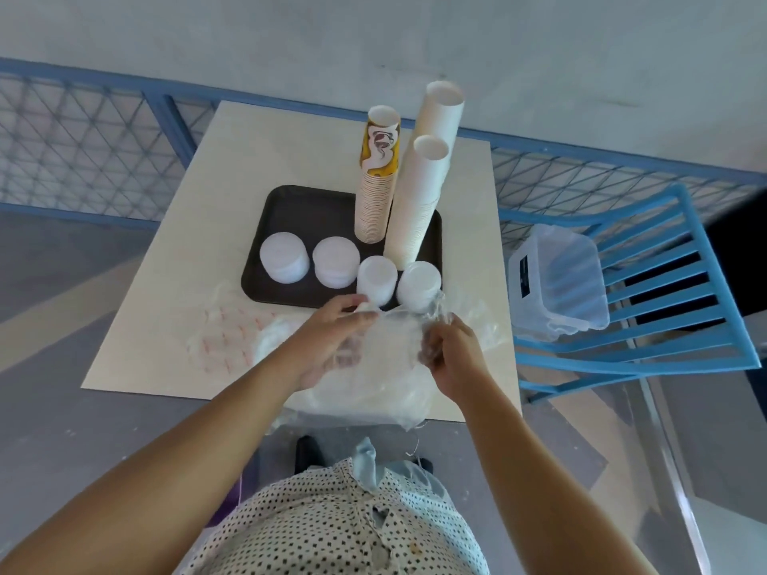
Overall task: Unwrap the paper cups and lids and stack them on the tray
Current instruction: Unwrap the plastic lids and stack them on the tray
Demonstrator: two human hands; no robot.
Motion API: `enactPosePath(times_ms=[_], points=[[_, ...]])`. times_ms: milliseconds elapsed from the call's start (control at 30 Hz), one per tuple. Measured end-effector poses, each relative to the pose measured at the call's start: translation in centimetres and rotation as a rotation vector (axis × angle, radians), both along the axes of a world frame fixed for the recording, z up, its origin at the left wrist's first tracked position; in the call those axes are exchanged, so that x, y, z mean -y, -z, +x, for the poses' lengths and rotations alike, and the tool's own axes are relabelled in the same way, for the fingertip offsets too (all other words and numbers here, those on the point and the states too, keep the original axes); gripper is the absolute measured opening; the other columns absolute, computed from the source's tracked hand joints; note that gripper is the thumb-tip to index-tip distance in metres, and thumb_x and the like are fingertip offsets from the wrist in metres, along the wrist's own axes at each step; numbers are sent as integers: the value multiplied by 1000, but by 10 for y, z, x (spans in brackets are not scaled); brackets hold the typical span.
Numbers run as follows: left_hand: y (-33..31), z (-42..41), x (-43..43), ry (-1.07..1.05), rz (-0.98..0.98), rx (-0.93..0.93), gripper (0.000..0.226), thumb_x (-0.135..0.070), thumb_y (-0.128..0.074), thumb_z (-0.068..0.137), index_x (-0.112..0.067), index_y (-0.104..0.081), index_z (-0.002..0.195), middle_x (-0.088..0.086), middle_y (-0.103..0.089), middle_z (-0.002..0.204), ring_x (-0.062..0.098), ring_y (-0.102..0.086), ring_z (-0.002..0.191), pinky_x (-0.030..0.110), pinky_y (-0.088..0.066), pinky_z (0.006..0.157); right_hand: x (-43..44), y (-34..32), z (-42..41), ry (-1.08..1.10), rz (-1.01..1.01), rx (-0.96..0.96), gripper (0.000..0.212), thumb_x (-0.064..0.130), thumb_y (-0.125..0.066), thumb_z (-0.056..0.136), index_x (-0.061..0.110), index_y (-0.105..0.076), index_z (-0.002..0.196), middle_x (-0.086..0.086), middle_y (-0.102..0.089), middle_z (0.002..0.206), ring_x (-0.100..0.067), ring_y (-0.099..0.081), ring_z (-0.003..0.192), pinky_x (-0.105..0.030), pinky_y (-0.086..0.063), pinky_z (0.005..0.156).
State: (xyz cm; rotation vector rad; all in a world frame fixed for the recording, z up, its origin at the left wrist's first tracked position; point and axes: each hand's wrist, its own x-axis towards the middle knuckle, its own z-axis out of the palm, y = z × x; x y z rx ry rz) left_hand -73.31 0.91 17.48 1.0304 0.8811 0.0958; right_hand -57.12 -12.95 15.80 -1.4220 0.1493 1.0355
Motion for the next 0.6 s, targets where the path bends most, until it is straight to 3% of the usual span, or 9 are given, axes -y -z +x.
enactPosePath(times_ms=[133,233,333,400,500,600], points=[[10,-5,-9,7,190,-66,13,-36,-75,95,-26,-79,102,-14,-61,70,10,-53,70,30,-51,70,-4,6,-18,-14,-13,66,32,-15,-44,85,8,-46,63,-6,-42,57,-17,-32,51,-32,-25,56],[23,-13,-20,-140,321,-122,24,-41,-77,91,-18,-75,88,-10,-58,60,11,-53,60,29,-48,66,5,14,-21,76,-103,99,32,-16,-41,81,11,-40,64,-7,-41,61,-17,-31,53,-31,-25,52],[29,-17,-24,-172,396,-155,32,-45,-74,93,-16,-66,85,-9,-59,68,12,-58,66,26,-47,63,19,21,-26,3,-202,166,21,-6,-50,83,7,-50,66,-7,-44,57,-20,-38,54,-31,-35,54],[28,-15,-22,-104,406,-173,34,-48,-70,96,-16,-62,89,-5,-64,81,12,-63,73,28,-53,65,27,21,-28,-142,-201,198,10,13,-60,79,6,-58,72,-11,-53,61,-22,-46,56,-32,-41,59],[30,-10,-20,-48,216,-56,29,-41,-69,99,-14,-58,100,10,-71,109,22,-75,93,46,-65,80,33,23,-26,-256,-130,173,28,34,-69,83,9,-58,91,-14,-66,78,-25,-60,67,-35,-46,65],[33,-9,-17,-45,222,6,20,-26,-65,103,-14,-49,99,14,-74,105,29,-78,86,46,-65,73,30,26,-25,-206,-156,233,26,32,-61,102,6,-56,99,-15,-65,77,-26,-60,66,-35,-48,61]])
